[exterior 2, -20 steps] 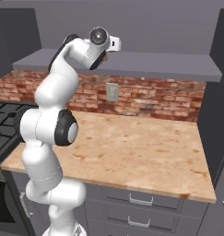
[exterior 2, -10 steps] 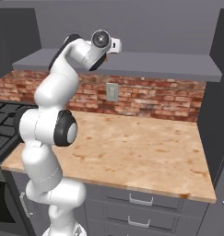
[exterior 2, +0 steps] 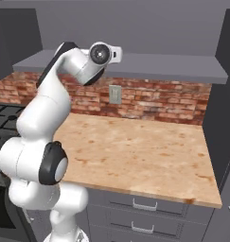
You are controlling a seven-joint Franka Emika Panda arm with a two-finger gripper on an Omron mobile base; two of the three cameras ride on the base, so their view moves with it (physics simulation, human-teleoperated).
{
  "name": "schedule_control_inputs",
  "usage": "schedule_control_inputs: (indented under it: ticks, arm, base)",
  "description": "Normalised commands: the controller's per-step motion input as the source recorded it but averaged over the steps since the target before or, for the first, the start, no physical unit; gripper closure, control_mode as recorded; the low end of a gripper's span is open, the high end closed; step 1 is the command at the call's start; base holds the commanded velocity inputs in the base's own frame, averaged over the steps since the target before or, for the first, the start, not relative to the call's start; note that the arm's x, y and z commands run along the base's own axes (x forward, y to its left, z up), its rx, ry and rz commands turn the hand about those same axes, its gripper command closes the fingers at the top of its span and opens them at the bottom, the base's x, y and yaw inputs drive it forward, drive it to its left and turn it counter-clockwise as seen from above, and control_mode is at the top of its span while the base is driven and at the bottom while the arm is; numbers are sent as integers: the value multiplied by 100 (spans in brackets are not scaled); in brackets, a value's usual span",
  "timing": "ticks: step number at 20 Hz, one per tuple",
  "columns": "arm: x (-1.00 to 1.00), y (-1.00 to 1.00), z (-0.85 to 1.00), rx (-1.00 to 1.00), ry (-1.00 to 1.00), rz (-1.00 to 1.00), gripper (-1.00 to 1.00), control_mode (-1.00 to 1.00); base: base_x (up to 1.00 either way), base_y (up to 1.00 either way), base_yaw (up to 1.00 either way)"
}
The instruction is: Retrieve the shaker from the cabinet and place it next the steak on a plate on the dining table.
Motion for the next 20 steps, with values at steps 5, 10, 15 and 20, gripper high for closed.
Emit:
schedule_control_inputs:
  ticks: [5, 10, 15, 20]
  arm:
    - [-100, 0, 14, 4, -2, 0, 100, -100]
    - [-100, 0, 27, 11, -3, 0, 100, -100]
    - [-100, 0, 26, 11, 3, 0, 100, -100]
    - [-100, 0, 4, 4, 22, 1, 100, -100]
  base:
    - [0, 0, 0]
    - [0, 0, 0]
    - [0, 0, 0]
    - [0, 0, 0]
